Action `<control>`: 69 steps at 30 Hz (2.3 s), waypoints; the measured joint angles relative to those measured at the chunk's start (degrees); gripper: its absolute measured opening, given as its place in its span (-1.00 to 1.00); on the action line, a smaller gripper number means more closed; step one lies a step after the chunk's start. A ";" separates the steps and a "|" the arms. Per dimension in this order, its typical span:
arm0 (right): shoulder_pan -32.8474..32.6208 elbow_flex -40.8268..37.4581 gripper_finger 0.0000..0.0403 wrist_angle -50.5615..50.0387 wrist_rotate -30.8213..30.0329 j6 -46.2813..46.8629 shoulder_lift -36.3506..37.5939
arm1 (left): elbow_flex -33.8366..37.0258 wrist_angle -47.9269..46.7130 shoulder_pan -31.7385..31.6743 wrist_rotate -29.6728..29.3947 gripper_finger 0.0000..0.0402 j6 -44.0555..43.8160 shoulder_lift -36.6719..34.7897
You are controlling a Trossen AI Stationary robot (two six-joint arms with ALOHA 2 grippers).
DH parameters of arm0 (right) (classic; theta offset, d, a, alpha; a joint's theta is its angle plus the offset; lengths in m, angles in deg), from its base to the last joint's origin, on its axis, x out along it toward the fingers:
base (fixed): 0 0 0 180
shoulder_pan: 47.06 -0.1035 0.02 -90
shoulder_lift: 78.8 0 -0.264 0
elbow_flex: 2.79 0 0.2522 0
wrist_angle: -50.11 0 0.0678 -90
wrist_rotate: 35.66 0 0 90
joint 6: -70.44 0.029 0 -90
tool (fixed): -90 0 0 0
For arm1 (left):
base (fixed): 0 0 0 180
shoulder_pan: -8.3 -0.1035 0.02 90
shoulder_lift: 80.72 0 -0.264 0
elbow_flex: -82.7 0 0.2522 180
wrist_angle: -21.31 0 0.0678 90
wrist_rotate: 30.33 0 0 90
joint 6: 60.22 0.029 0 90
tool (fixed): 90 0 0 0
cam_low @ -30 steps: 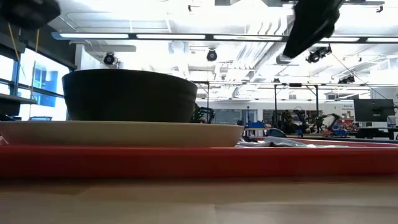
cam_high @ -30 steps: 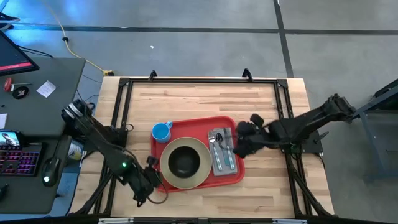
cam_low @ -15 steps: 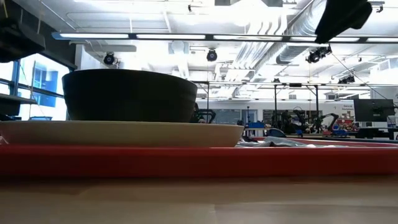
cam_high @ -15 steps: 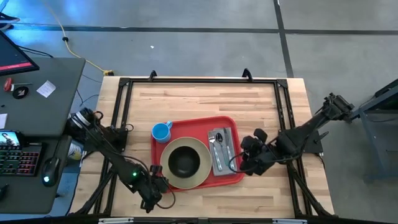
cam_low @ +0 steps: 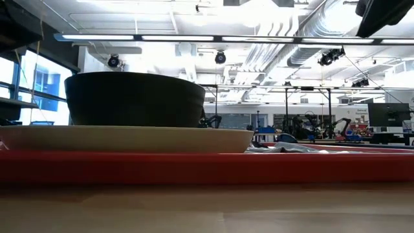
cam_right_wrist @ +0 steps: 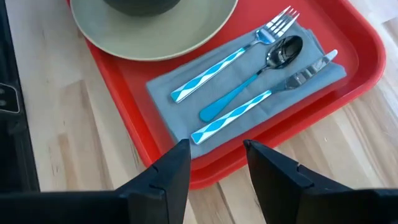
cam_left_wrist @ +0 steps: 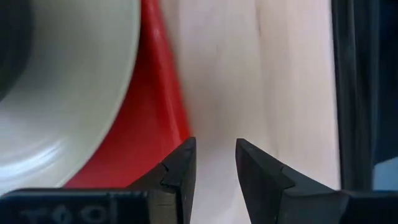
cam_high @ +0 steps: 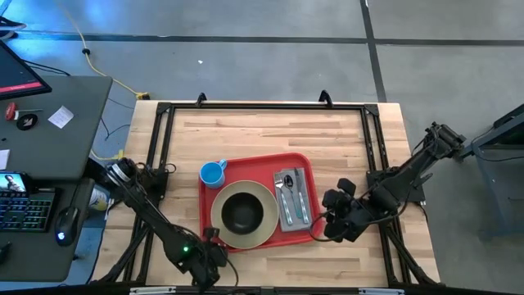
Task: Set up tray
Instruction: Move the red serving tray to the middle of the table
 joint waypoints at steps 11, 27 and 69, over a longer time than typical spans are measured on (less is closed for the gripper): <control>-1.59 0.02 -0.27 -0.52 -1.18 -0.25 0.00 | -3.24 1.08 0.00 -0.83 -0.27 -1.23 4.09; -1.59 0.04 -0.28 -0.92 -3.06 -1.17 0.00 | -3.22 -1.66 0.00 -4.88 -0.27 -1.64 4.36; -1.59 0.04 -0.28 -0.72 -4.07 -0.86 0.00 | -3.20 -6.04 -4.57 -7.42 -0.43 -1.17 7.81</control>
